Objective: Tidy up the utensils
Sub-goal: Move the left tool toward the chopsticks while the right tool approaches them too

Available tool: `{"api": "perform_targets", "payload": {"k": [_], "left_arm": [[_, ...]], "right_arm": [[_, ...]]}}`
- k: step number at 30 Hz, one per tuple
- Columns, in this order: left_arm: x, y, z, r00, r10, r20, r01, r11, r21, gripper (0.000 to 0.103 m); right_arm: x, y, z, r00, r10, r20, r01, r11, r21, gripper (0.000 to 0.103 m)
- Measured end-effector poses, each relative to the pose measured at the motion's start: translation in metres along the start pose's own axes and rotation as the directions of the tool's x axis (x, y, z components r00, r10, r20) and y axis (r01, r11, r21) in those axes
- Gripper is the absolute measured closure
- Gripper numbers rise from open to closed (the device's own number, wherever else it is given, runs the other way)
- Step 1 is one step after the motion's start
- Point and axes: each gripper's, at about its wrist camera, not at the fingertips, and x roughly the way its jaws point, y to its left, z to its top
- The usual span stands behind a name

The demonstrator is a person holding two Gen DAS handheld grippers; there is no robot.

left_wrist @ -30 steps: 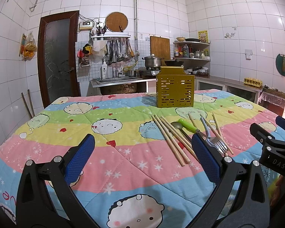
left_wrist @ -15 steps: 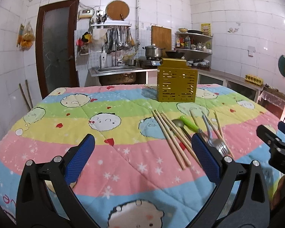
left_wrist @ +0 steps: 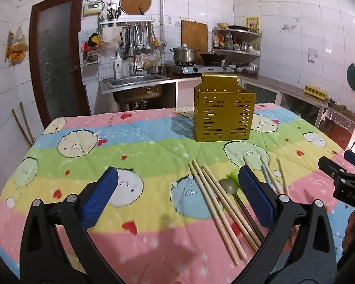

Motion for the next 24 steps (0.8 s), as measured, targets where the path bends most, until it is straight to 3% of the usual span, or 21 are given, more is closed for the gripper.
{"api": "perform_targets", "payload": {"k": [12,17,24], "left_arm": [[0.084,-0.006,0.036,0.990,0.004,-0.139,-0.009,0.999,-0.032,0.005],[0.117,-0.005,0.022,0.974,0.014,-0.225,-0.027,0.998,-0.052,0.005],[0.142,0.005,0.001,0.957,0.035,-0.287,-0.058,0.996,-0.073,0.005]], "right_arm": [[0.088,0.009,0.034,0.984,-0.031,-0.178,0.034,0.999,0.018,0.004],[0.116,0.005,0.022,0.978,-0.110,-0.175,0.115,0.993,0.017,0.004],[0.133,-0.002,0.009,0.970,-0.127,-0.205,0.134,0.991,0.019,0.004]]}}
